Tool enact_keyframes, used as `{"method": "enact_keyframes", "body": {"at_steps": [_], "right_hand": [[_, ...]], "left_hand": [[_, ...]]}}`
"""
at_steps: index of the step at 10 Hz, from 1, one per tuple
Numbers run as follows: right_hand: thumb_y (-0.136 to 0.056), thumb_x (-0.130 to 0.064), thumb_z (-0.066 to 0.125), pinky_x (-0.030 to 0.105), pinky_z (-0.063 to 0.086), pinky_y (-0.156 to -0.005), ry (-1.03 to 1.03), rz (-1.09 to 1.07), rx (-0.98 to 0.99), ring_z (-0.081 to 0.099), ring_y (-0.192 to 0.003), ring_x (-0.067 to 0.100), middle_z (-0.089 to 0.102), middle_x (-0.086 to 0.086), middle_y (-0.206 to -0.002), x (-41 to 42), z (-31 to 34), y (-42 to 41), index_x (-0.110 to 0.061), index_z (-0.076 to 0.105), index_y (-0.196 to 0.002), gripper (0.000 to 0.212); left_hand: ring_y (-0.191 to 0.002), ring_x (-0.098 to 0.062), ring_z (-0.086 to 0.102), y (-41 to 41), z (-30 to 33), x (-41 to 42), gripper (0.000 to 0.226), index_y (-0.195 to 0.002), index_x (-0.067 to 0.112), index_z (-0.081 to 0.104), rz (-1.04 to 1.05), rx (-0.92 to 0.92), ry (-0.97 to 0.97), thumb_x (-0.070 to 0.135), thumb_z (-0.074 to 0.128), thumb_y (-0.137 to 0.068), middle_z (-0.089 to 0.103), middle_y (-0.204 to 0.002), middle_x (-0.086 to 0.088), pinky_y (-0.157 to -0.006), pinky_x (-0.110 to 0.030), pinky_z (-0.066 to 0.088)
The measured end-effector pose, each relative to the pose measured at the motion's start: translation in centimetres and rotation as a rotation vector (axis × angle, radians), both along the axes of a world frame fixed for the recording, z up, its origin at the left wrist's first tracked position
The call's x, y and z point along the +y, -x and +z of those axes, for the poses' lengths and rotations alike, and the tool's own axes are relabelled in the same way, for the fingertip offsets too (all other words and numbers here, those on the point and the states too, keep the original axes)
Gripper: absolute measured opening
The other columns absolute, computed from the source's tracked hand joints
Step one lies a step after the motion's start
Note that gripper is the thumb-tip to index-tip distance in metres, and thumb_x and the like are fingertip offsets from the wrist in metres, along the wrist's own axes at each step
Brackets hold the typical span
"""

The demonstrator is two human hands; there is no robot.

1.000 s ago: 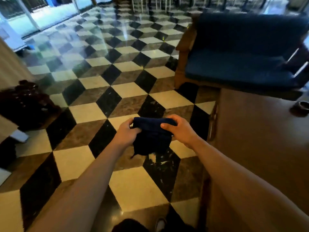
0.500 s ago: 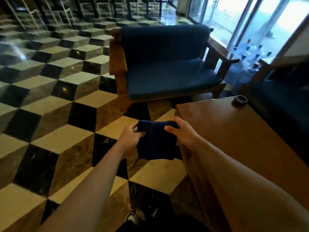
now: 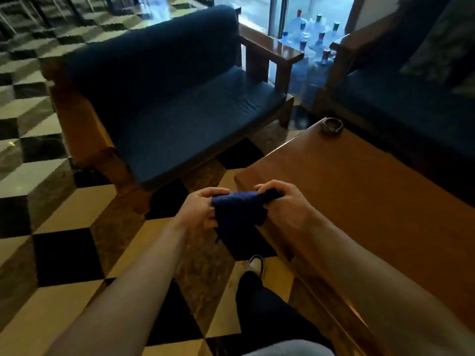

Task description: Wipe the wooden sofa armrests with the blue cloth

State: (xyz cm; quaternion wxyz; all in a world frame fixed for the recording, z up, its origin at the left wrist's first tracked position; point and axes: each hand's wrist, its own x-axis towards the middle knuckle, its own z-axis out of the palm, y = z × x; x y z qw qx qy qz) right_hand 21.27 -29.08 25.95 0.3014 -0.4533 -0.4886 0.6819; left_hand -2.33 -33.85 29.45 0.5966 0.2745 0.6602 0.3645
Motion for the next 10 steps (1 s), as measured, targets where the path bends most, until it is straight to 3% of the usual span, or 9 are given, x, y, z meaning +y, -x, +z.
{"method": "enact_keyframes", "body": {"at_steps": [1, 2, 3, 4, 5, 7, 8, 9, 10], "right_hand": [[-0.095, 0.005, 0.046, 0.053, 0.054, -0.104, 0.224, -0.055, 0.216, 0.061, -0.128, 0.034, 0.064, 0.013, -0.138, 7.2, -2.7, 0.7, 0.008, 0.065, -0.122, 0.033], [-0.100, -0.005, 0.049, 0.035, 0.059, -0.092, 0.305, -0.199, 0.295, 0.069, -0.118, 0.024, 0.071, 0.011, -0.128, 10.8, -3.7, 1.1, 0.000, 0.071, -0.119, 0.030], [-0.098, -0.006, 0.063, 0.031, 0.058, -0.087, 0.352, -0.513, 0.177, 0.070, -0.107, 0.019, 0.067, 0.010, -0.127, 14.8, -6.8, 1.5, -0.014, 0.064, -0.128, 0.031], [-0.089, 0.002, 0.071, 0.039, 0.055, -0.098, 0.444, -0.599, 0.057, 0.064, -0.114, 0.027, 0.060, 0.019, -0.134, 16.4, -9.9, 1.4, -0.007, 0.053, -0.141, 0.055], [-0.079, 0.012, 0.074, 0.037, 0.054, -0.098, 0.577, -0.580, -0.145, 0.065, -0.113, 0.032, 0.064, 0.021, -0.129, 17.4, -13.5, 1.7, 0.006, 0.055, -0.138, 0.062], [-0.080, 0.016, 0.070, 0.025, 0.055, -0.066, 0.636, -0.722, -0.309, 0.065, -0.079, 0.024, 0.069, 0.012, -0.088, 21.7, -19.8, 3.6, -0.003, 0.070, -0.101, 0.029], [-0.078, 0.014, 0.074, 0.035, 0.055, -0.073, 0.669, -0.809, -0.346, 0.063, -0.085, 0.026, 0.067, 0.011, -0.089, 23.0, -24.2, 4.7, -0.009, 0.068, -0.097, 0.030], [-0.082, 0.007, 0.073, 0.040, 0.055, -0.088, 0.722, -0.898, -0.464, 0.062, -0.093, 0.022, 0.065, 0.011, -0.102, 23.1, -29.3, 7.2, -0.008, 0.069, -0.111, 0.033], [-0.086, 0.002, 0.071, 0.036, 0.051, -0.090, 0.798, -1.022, -0.611, 0.058, -0.104, 0.018, 0.061, 0.008, -0.115, 22.7, -30.8, 9.0, -0.010, 0.064, -0.123, 0.039]], "left_hand": [[-0.104, -0.036, 0.062, 0.7, -2.9, 9.3, 0.036, -0.108, 0.006, 0.071, 0.096, -0.152, 0.117, 0.006, 0.039, -0.090, 0.065, -0.119, -0.021, -0.086, -0.049, 0.055], [-0.093, -0.030, 0.062, 0.7, -3.9, 14.2, 0.023, -0.100, 0.012, 0.071, 0.056, -0.148, 0.135, 0.010, 0.050, -0.090, 0.063, -0.111, -0.016, -0.074, -0.039, 0.055], [-0.101, -0.028, 0.062, -0.5, -5.9, 20.6, 0.053, -0.126, 0.019, 0.065, -0.139, -0.005, 0.143, -0.014, 0.059, -0.085, 0.060, -0.118, -0.007, -0.077, -0.046, 0.061], [-0.111, -0.030, 0.058, -1.3, -8.0, 24.2, 0.069, -0.135, 0.020, 0.062, -0.260, 0.090, 0.173, -0.022, 0.059, -0.081, 0.056, -0.120, -0.002, -0.088, -0.056, 0.060], [-0.091, -0.029, 0.063, -1.5, -11.9, 28.3, 0.062, -0.125, 0.016, 0.067, -0.455, 0.249, 0.203, -0.022, 0.063, -0.077, 0.061, -0.116, -0.007, -0.058, -0.035, 0.055], [-0.059, -0.021, 0.056, -1.6, -21.3, 36.1, 0.045, -0.102, 0.014, 0.069, -0.638, 0.299, 0.218, -0.022, 0.056, -0.079, 0.064, -0.082, -0.008, -0.036, -0.019, 0.042], [-0.055, -0.019, 0.053, -1.8, -25.6, 38.7, 0.038, -0.100, 0.016, 0.070, -0.699, 0.305, 0.222, -0.015, 0.053, -0.084, 0.062, -0.079, -0.006, -0.037, -0.020, 0.040], [-0.076, -0.025, 0.067, -0.6, -31.2, 41.0, 0.036, -0.121, 0.017, 0.067, -0.837, 0.373, 0.241, 0.005, 0.059, -0.089, 0.070, -0.103, -0.010, -0.066, -0.032, 0.059], [-0.097, -0.030, 0.074, 0.9, -33.1, 41.8, 0.050, -0.134, 0.018, 0.059, -0.982, 0.542, 0.229, 0.023, 0.059, -0.085, 0.071, -0.118, -0.008, -0.088, -0.046, 0.062]]}}
